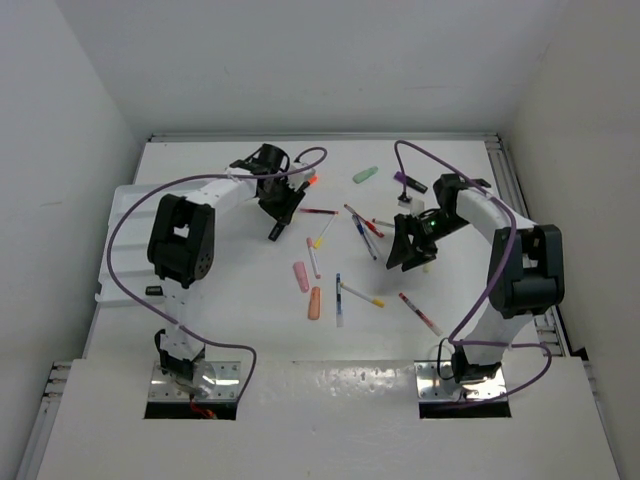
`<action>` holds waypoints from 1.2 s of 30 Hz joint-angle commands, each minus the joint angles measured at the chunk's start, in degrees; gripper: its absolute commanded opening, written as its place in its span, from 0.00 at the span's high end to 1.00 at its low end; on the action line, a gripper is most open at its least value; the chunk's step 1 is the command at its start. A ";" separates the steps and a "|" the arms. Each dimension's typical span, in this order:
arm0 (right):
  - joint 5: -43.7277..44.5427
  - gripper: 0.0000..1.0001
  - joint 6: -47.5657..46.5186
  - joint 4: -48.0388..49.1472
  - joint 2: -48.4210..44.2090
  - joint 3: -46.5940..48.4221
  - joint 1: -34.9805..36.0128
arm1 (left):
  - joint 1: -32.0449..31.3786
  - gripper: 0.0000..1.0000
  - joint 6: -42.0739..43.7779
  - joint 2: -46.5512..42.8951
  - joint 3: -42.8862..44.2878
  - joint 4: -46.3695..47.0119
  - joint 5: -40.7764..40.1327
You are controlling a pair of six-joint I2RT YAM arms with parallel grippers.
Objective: Sort the stationery into containers
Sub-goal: Grab a piece of stationery with the left arm
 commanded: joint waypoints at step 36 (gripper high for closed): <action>-2.37 0.23 -9.68 -2.67 -17.47 -1.17 -16.30 | 2.46 0.91 4.88 -7.22 -10.35 3.30 4.20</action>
